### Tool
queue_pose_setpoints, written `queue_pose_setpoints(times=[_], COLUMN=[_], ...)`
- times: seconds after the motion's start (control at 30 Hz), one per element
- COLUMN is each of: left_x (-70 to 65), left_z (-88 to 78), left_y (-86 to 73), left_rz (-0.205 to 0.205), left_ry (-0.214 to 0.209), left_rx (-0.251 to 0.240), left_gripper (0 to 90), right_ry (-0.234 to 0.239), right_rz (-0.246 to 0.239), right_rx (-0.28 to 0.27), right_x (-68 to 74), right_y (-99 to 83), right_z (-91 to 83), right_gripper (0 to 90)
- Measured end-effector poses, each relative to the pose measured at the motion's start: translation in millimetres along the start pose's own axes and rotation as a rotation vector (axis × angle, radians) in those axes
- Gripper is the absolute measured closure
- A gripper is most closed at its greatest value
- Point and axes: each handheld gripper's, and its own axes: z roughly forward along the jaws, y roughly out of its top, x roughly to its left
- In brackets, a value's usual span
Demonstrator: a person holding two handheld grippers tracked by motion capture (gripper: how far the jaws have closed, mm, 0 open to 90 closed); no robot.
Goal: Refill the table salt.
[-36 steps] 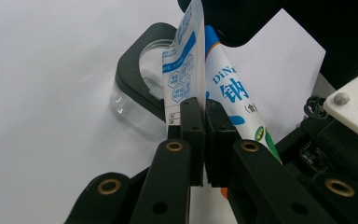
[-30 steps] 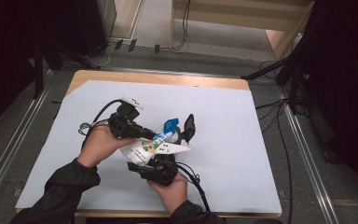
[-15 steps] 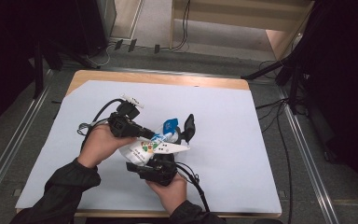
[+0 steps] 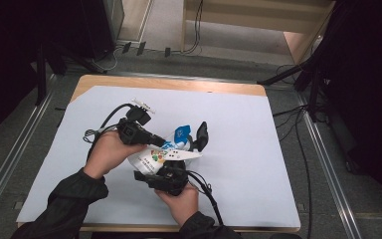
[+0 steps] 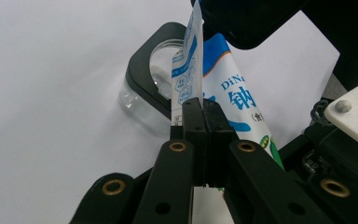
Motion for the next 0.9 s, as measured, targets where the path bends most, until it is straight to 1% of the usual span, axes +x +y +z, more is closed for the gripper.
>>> queue_pose_setpoints(times=[0.03, 0.07, 0.1, 0.17, 0.23, 0.33, 0.37, 0.47, 0.6, 0.8, 0.9], left_x=[-0.2, -0.3, 0.4, 0.8, 1.4, 2.5, 3.7, 4.8, 5.8, 5.3, 6.3], left_z=[0.0, -0.1, -0.6, -0.8, -1.0, -1.4, -1.8, -2.7, -4.5, -4.7, -5.2], left_y=[0.8, 1.6, 2.4, 3.7, 5.1, 6.7, 7.1, 7.7, 7.5, 5.7, 5.1], left_rz=[0.002, -0.004, 0.003, -0.002, 0.0, -0.007, -0.002, -0.013, -0.015, 0.001, 0.004], left_ry=[0.005, 0.002, 0.003, 0.003, -0.003, -0.007, -0.01, -0.019, -0.02, -0.028, -0.031], left_rx=[0.001, 0.004, 0.006, 0.007, 0.011, 0.018, 0.022, 0.024, 0.02, 0.001, -0.007], left_gripper=[90.0, 90.0, 90.0, 90.0, 90.0, 90.0, 90.0, 90.0, 90.0, 90.0, 90.0], right_ry=[0.005, 0.009, 0.011, 0.014, 0.016, 0.017, 0.018, 0.021, 0.024, 0.017, 0.02], right_rz=[0.003, 0.005, 0.008, 0.009, 0.009, 0.009, 0.01, 0.009, 0.004, -0.016, -0.016], right_rx=[-0.001, -0.005, -0.006, -0.007, -0.009, -0.009, -0.01, -0.011, -0.015, -0.02, -0.02], right_x=[-0.5, -0.9, -1.0, -1.4, -1.7, -2.1, -2.0, -2.0, -1.3, -0.1, 0.1], right_y=[0.5, 1.2, 1.7, 2.8, 3.6, 4.7, 5.0, 6.0, 6.7, 6.1, 5.8], right_z=[0.1, 0.2, 0.0, -0.1, 0.0, 0.2, 0.4, 1.1, 2.2, 1.3, 0.8], right_gripper=[68.4, 68.4, 68.4, 68.4, 68.4, 68.4, 68.3, 68.2, 68.3, 69.0, 69.3])
